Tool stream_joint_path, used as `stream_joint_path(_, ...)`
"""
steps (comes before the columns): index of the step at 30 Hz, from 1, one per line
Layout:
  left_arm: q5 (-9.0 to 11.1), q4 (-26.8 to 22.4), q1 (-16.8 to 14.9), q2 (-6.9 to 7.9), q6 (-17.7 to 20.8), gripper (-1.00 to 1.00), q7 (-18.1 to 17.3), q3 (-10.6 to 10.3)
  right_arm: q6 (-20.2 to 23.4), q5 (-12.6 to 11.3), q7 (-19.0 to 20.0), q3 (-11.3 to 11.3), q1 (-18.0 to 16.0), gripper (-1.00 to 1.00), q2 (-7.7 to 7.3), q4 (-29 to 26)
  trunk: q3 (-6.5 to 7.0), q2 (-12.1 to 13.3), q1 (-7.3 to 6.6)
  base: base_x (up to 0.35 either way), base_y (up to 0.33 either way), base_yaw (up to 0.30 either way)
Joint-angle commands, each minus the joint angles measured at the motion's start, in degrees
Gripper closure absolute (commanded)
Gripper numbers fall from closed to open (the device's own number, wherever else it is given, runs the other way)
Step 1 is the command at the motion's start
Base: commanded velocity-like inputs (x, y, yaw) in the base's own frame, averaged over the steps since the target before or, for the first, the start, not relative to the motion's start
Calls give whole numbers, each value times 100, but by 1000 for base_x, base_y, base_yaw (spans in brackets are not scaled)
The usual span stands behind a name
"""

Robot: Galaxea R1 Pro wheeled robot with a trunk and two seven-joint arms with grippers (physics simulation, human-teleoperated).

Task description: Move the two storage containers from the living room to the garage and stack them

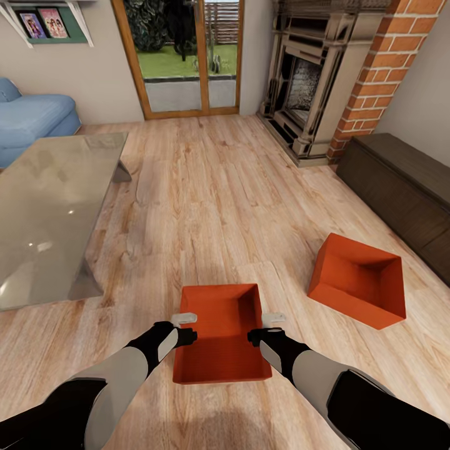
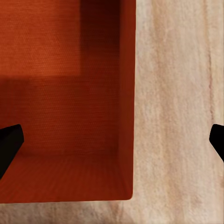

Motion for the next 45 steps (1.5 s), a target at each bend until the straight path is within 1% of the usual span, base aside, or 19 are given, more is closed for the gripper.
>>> stream_joint_path(1, 57, -12, 0, -2, 30, -100, 34, 12, 34, -25, -32, 45, -3, -100, 0, -8, -22, -43, 22, 0, 0, 0)
stream_joint_path(30, 56, -5, 0, -2, 30, -100, 34, 4, 28, -22, -32, 58, -3, -100, 0, -8, -543, -1206, 659, 0, 0, 0)
stream_joint_path(36, 59, -4, 0, 6, 76, -100, 25, 18, 96, -17, -35, 91, -3, -100, 0, 36, -650, -1447, 791, 0, 0, 0)
stream_joint_path(38, 58, -4, 0, 6, 87, -100, 22, 20, 215, -17, -52, 100, -3, -100, 0, 52, -686, -1527, 835, 0, 0, 0)
stream_joint_path(39, 61, -4, 0, 6, 89, -100, 19, 21, 364, -23, -115, 103, -3, -100, 0, 59, -704, -1567, 857, 0, 0, 0)
stream_joint_path(42, 58, -4, 0, 6, 84, -100, 25, 21, 438, -25, -210, 100, -3, -100, 0, 59, -758, -1688, 923, 0, 0, 0)
stream_joint_path(45, 60, -4, 0, 6, 83, -100, 25, 21, 446, -26, -225, 97, -3, -100, 0, 61, -812, -1808, 988, 0, 0, 0)
